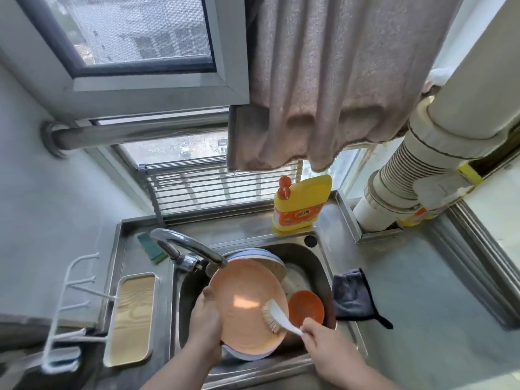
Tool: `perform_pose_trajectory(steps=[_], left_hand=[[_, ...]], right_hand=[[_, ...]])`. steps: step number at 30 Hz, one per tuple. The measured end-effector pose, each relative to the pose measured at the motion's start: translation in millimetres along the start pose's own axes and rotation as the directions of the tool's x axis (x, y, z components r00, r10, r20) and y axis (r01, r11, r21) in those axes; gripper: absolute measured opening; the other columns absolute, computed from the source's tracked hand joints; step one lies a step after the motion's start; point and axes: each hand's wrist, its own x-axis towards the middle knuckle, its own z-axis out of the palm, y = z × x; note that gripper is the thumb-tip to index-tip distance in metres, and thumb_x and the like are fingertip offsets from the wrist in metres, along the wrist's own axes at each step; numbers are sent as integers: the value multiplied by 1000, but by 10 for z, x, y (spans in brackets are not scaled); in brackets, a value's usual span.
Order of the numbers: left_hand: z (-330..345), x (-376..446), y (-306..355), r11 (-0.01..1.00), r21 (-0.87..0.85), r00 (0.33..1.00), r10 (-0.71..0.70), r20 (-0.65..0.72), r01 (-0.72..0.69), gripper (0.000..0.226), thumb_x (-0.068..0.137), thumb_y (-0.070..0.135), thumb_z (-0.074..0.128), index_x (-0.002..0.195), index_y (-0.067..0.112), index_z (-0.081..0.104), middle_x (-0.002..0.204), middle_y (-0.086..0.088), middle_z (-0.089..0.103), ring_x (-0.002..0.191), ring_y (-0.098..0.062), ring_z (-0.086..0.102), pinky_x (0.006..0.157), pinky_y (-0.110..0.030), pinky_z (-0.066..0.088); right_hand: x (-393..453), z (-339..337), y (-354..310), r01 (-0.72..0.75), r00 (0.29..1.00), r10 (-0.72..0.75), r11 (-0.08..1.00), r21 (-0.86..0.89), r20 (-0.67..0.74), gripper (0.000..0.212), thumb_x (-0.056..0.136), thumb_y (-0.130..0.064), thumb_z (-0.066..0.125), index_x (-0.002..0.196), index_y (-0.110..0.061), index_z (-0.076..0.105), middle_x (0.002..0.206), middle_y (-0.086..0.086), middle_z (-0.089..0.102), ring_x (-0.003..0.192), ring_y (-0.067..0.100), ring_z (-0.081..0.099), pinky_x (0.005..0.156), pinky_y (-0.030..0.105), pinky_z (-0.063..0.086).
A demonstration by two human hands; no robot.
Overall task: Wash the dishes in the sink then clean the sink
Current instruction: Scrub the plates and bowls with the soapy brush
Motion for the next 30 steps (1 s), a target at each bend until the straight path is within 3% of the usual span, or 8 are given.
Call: perform_pose_trajectory(steps=[4, 7, 10, 13, 19, 23, 26, 30], left_hand=[[-27, -2, -119, 1000, -1, 1000, 5, 12, -5, 70, 83, 89, 52, 107, 25, 69, 99, -7, 77, 93, -29, 71, 87, -46, 58], [-80, 80, -202, 992, 104, 995, 70, 70, -77, 58, 94, 77, 42, 119, 35, 72, 106, 0, 79, 102, -24, 73, 90, -49, 60], [-193, 236, -195, 942, 237, 966, 205, 158, -238, 27, 105, 36, 60, 128, 45, 69, 114, 10, 78, 111, -19, 72, 99, -50, 57], [-232, 327, -125, 839, 411, 925, 256, 281, -357, 60, 81, -2, 63, 118, 44, 74, 108, 13, 78, 107, -17, 72, 95, -45, 60], [87, 403, -105, 557, 626, 837, 323, 442, -546, 39, 91, 7, 62, 89, 43, 76, 94, 23, 72, 97, -3, 64, 83, -24, 50], [415, 393, -64, 345, 566, 661, 451, 600, -749, 28, 84, 26, 56, 96, 18, 80, 101, 12, 69, 90, 0, 60, 75, -7, 43], [601, 427, -100, 233, 476, 530, 418, 738, -848, 19, 86, 29, 66, 101, 28, 78, 124, 10, 65, 112, 2, 57, 90, -2, 38], [672, 667, -241, -13, 438, 387, 442, 809, -899, 29, 87, 25, 64, 113, 33, 72, 128, 7, 62, 129, -22, 50, 110, -24, 37]], right_hand=[[-130, 184, -545, 171, 978, -177, 983, 62, 111, 15, 98, -54, 45, 110, -45, 49, 98, -6, 63, 105, 24, 66, 85, 37, 51], [145, 34, -758, 186, 980, -182, 982, 41, -78, 22, 105, -50, 39, 118, -36, 49, 105, 2, 71, 103, 30, 67, 79, 40, 50], [342, -187, -493, 53, 987, -38, 994, 96, -154, 18, 106, -44, 41, 108, -34, 55, 102, 0, 74, 96, 26, 68, 78, 39, 50], [290, -190, -57, -100, 989, 134, 920, 379, -63, 17, 105, -34, 51, 95, -30, 64, 82, -6, 68, 71, 14, 60, 63, 32, 47], [24, 15, 262, -360, 928, 322, 642, 677, 189, 18, 110, -28, 44, 106, -15, 54, 54, 2, 42, 34, 13, 28, 39, 14, 18], [11, 1, 353, -350, 909, 402, 598, 721, 108, 19, 109, -27, 47, 108, -10, 55, 52, 4, 42, 33, 14, 29, 40, 12, 20], [-31, -84, 443, -345, 925, 364, 686, 640, 109, 20, 108, -28, 50, 108, -8, 56, 49, 4, 45, 31, 15, 33, 36, 15, 22], [-9, -23, 598, -335, 935, 337, 726, 601, 113, 18, 104, -15, 56, 104, 3, 57, 46, 2, 42, 32, 13, 37, 36, 19, 25]])
